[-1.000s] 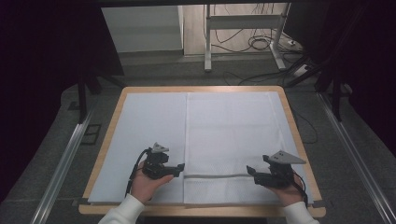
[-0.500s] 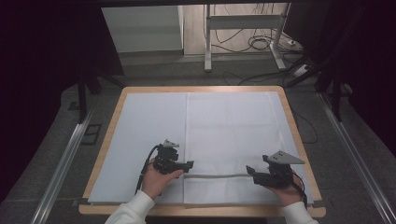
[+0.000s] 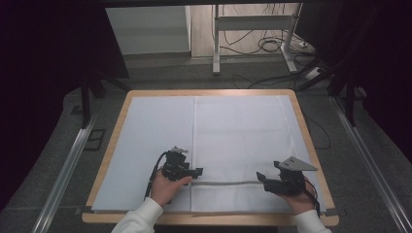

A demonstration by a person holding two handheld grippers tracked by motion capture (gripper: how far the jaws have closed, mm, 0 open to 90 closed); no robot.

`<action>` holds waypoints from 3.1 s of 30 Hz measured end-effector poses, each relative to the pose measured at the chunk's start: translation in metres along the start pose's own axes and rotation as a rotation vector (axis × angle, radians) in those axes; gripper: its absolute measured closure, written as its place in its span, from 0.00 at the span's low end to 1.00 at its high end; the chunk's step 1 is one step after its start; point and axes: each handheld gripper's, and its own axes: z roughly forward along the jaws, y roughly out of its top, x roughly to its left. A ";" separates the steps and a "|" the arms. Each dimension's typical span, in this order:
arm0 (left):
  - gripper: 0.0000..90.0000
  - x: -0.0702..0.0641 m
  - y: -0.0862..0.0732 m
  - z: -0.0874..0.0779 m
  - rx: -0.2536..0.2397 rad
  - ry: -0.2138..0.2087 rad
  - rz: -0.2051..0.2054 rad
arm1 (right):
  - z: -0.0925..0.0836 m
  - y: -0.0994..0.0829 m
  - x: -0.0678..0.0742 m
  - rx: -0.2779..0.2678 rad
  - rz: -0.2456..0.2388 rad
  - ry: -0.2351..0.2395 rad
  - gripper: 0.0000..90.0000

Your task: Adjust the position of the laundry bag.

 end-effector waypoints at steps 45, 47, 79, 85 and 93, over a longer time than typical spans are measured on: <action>0.99 -0.004 -0.001 0.014 0.010 0.040 0.043 | -0.001 0.006 0.004 0.008 -0.046 -0.051 0.24; 1.00 -0.003 -0.001 0.014 0.007 0.036 0.043 | -0.001 0.006 0.003 0.007 -0.045 -0.054 0.24; 1.00 -0.001 0.001 0.008 -0.012 -0.016 0.035 | -0.005 0.030 -0.094 0.207 0.212 -0.173 0.33; 1.00 -0.001 0.002 0.008 -0.012 -0.018 0.035 | -0.003 0.027 -0.104 0.228 0.220 -0.189 0.33; 1.00 -0.001 0.002 0.006 -0.014 -0.023 0.039 | -0.006 0.022 -0.111 0.242 0.239 -0.198 0.34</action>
